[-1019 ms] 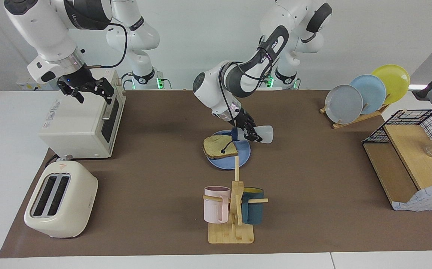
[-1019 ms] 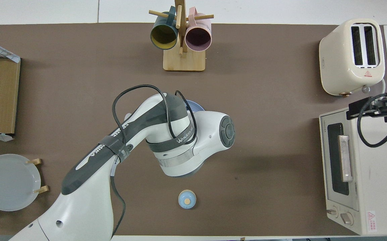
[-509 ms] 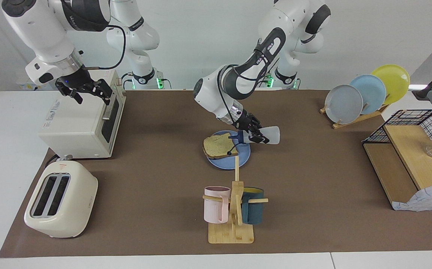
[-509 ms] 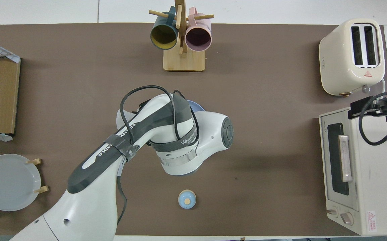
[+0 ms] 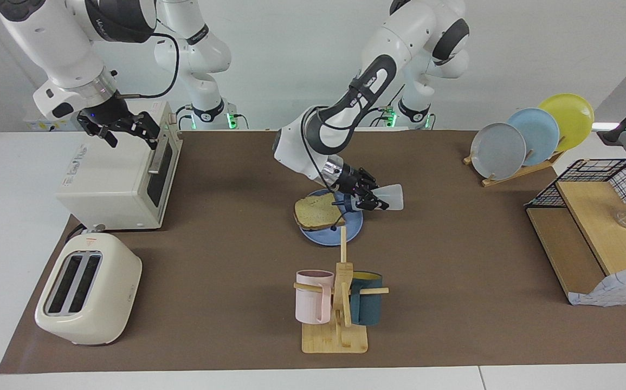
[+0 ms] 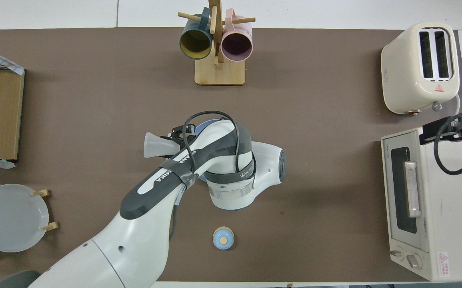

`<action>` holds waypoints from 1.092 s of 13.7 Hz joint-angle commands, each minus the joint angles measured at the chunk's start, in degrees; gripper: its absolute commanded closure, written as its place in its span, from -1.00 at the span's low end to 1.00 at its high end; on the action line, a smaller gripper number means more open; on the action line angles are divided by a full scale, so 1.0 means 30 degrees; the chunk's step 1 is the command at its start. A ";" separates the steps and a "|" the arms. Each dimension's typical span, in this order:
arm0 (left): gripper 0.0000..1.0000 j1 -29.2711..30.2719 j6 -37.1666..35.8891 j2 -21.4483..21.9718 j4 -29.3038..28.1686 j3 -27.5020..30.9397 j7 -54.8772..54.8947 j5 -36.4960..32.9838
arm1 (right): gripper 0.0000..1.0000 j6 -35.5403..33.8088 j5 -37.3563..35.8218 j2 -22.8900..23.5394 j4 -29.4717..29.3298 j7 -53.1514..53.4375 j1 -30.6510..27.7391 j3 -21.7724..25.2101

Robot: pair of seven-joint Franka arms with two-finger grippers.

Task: Put bread on plate and add seasoning
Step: 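Move the bottle above the plate with the left gripper, then shake the inverted bottle over the bread with the left gripper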

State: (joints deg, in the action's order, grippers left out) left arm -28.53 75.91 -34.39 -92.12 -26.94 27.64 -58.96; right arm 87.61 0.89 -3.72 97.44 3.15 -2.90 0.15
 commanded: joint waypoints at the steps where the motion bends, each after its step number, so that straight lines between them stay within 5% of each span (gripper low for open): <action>1: 1.00 -0.1150 -0.1043 -0.0402 0.0449 0.0600 0.0074 -0.2015 | -1.00 -0.0520 -0.0092 -0.0137 -0.0225 -0.0258 0.0117 0.0185; 8: 1.00 -0.2620 -0.1925 0.0065 -0.1163 0.0629 0.0074 -0.8056 | -1.00 -0.0258 -0.0093 -0.0342 -0.0108 -0.0434 0.0117 -0.0019; 15: 1.00 -0.1034 -0.1513 0.0360 -0.2311 0.0688 0.0074 -0.9586 | -1.00 -0.0229 -0.0092 -0.0342 -0.0108 -0.1078 -0.0087 -0.0020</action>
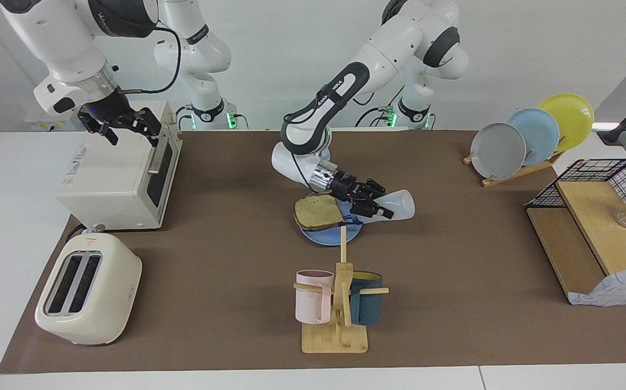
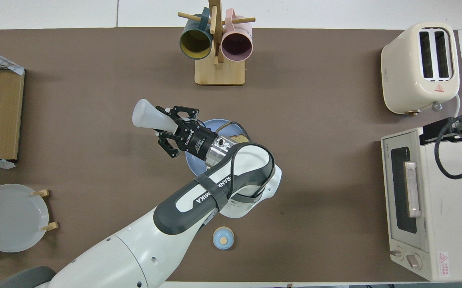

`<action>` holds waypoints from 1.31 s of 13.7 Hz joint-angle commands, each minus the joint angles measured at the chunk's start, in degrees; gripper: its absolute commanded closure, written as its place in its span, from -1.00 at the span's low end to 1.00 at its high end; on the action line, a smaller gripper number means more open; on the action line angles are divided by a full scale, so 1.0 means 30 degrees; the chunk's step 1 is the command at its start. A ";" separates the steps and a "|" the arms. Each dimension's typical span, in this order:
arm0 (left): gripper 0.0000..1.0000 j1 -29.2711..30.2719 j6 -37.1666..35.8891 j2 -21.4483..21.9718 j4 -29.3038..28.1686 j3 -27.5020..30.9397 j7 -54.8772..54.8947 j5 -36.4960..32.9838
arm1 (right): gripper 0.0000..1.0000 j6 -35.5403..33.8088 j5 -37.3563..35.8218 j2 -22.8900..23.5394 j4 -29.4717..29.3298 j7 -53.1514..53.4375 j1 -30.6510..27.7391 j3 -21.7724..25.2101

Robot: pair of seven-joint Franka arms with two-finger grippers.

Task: Put bread on plate and add seasoning
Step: 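Shake the inverted bottle over the bread with the left gripper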

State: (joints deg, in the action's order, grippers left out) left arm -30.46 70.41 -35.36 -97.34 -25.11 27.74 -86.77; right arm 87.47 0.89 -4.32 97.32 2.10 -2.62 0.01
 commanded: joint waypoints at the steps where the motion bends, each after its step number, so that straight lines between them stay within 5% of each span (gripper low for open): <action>1: 1.00 -0.0654 0.0232 0.0653 -0.0427 0.0050 0.0068 -0.0315 | -1.00 -0.0181 -0.0063 -0.0142 -0.0066 -0.0759 -0.0240 0.0026; 5: 1.00 -0.2472 -0.0003 0.0798 -0.0424 -0.0009 0.0127 0.0123 | -1.00 -0.0211 -0.0063 -0.0113 -0.0125 -0.1109 -0.0270 0.0173; 12: 1.00 -0.0278 0.0407 0.1297 -0.2331 0.0049 0.0185 -0.0138 | -1.00 0.0226 -0.0268 -0.0113 -0.0154 -0.1140 -0.0212 0.0173; 18: 1.00 -0.1736 0.0349 0.1267 -0.1891 -0.0038 0.0215 0.0123 | -1.00 0.0375 -0.0268 -0.0084 -0.0154 -0.1140 -0.0124 0.0172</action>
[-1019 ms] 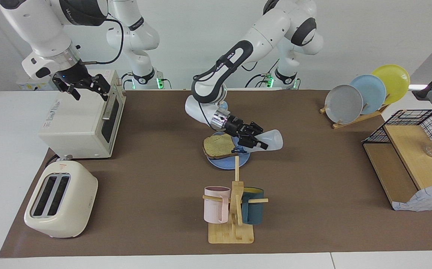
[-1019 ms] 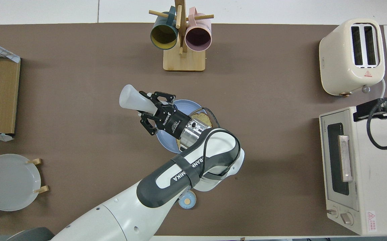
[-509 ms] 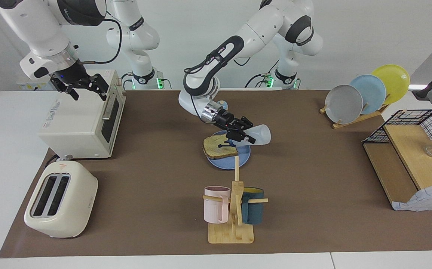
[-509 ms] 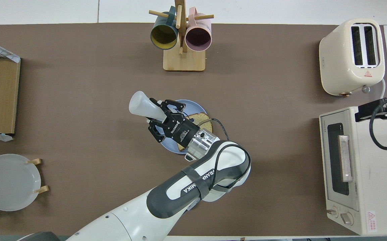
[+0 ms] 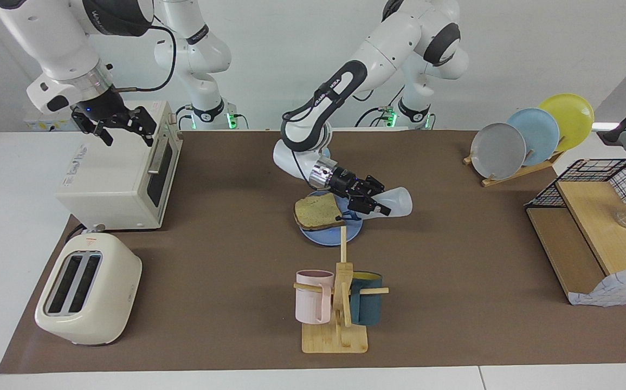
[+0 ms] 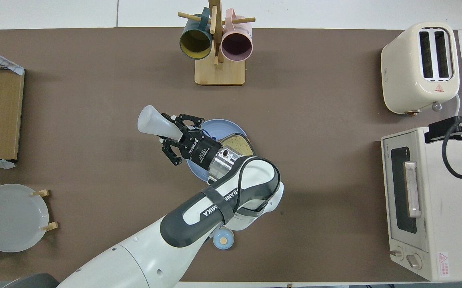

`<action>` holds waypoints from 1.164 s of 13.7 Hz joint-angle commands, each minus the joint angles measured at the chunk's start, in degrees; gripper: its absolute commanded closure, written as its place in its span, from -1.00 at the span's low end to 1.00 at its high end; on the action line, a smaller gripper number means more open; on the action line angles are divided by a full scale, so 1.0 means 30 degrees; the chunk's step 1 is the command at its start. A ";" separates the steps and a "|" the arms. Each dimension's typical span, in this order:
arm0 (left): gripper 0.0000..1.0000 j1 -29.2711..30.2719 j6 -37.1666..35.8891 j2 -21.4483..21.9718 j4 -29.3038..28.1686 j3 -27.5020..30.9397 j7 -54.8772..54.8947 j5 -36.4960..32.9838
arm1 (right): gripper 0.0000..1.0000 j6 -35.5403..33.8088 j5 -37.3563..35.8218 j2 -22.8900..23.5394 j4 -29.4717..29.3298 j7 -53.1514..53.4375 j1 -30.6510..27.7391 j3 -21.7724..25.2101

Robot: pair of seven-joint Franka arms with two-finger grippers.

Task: Put bread on plate and add seasoning
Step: 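Shake the inverted bottle over the bread with the left gripper, then carry the bottle back toward the mug rack with the left gripper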

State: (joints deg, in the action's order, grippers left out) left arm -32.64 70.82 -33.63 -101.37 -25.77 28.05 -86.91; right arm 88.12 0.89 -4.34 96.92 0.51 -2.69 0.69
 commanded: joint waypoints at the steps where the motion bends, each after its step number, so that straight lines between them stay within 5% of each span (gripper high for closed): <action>1: 1.00 -0.1391 0.0154 0.0635 -0.0170 0.0183 0.0085 0.0549 | -1.00 0.0158 -0.0268 -0.0107 -0.0023 -0.0609 -0.0100 -0.0055; 5: 1.00 -0.0842 0.1085 0.1362 0.1562 0.0154 -0.1987 0.3476 | -1.00 0.0158 -0.0268 -0.0078 -0.0023 -0.0638 -0.0129 -0.0084; 12: 1.00 0.4541 0.8961 0.7221 0.1707 0.0330 -0.6239 1.4544 | -1.00 0.0188 -0.0210 -0.0137 0.0123 -0.0375 -0.0188 -0.0084; 16: 1.00 0.7737 1.3176 0.7373 0.2266 0.0359 -0.9282 1.8825 | -1.00 0.0656 -0.0034 -0.0166 0.0270 -0.0462 -0.0188 -0.0084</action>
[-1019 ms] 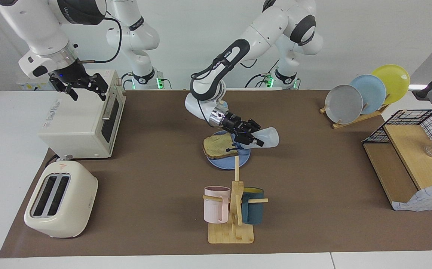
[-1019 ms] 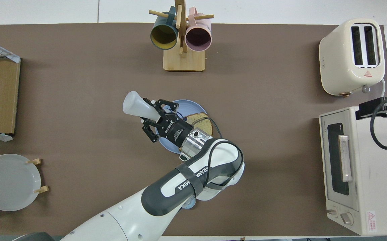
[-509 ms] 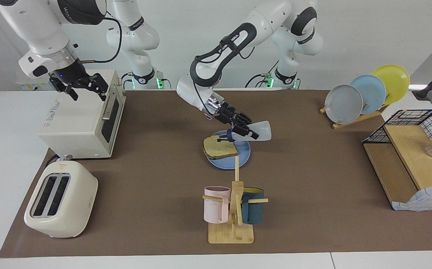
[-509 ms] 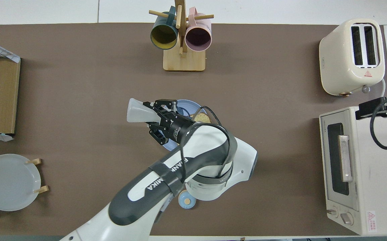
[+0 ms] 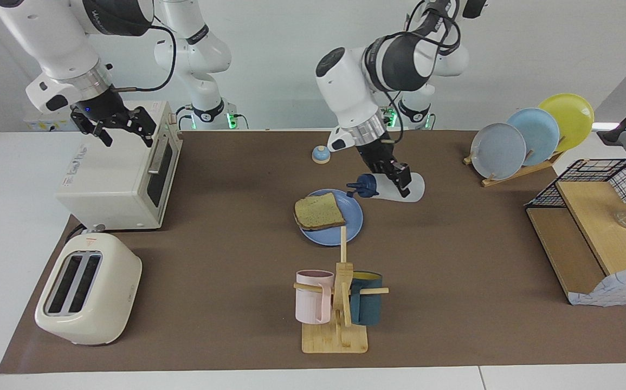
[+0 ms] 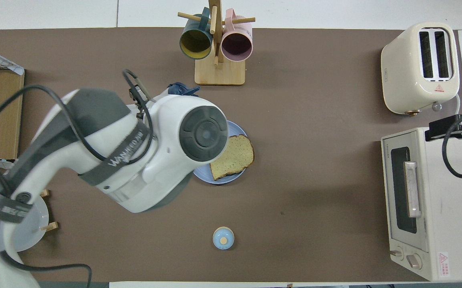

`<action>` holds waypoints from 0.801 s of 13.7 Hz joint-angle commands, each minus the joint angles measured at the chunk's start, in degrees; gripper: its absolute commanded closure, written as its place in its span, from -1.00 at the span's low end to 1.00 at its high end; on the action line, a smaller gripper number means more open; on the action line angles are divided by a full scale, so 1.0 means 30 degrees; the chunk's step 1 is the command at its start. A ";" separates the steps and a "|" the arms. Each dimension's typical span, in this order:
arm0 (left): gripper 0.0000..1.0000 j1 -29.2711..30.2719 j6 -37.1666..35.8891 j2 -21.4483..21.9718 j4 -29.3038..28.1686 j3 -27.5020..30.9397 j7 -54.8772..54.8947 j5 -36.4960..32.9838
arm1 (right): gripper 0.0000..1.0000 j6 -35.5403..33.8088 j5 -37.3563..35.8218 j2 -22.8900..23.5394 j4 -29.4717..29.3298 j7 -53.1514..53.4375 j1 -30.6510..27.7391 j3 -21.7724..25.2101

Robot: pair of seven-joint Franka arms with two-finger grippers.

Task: Put bread on plate and add seasoning
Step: 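Carry the bottle back toward the mug rack with the left gripper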

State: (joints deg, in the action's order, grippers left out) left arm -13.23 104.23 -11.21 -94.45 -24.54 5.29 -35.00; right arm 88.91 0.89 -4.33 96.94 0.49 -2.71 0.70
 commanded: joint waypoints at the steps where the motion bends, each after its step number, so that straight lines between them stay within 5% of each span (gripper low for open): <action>1: 1.00 0.2088 0.3910 -0.0188 -0.0129 -0.0053 -0.2631 0.2430 | -1.00 0.0364 -0.0034 -0.0167 0.0266 -0.0455 -0.0179 -0.0087; 5: 1.00 0.5165 1.1734 -0.0977 -0.0919 -0.0082 -0.5334 0.4775 | -1.00 0.0364 -0.0005 -0.0167 0.0266 -0.0455 -0.0179 -0.0087; 11: 1.00 0.6694 1.9095 -0.4313 -0.1009 0.0035 -0.6742 0.6335 | -1.00 0.0364 -0.0004 -0.0167 0.0266 -0.0455 -0.0179 -0.0087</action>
State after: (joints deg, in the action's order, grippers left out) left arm 5.90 156.47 -21.68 -97.61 -24.22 -13.59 -16.77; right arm 88.92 0.89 -4.33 96.94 0.49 -2.71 0.70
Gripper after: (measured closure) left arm 0.529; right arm 0.000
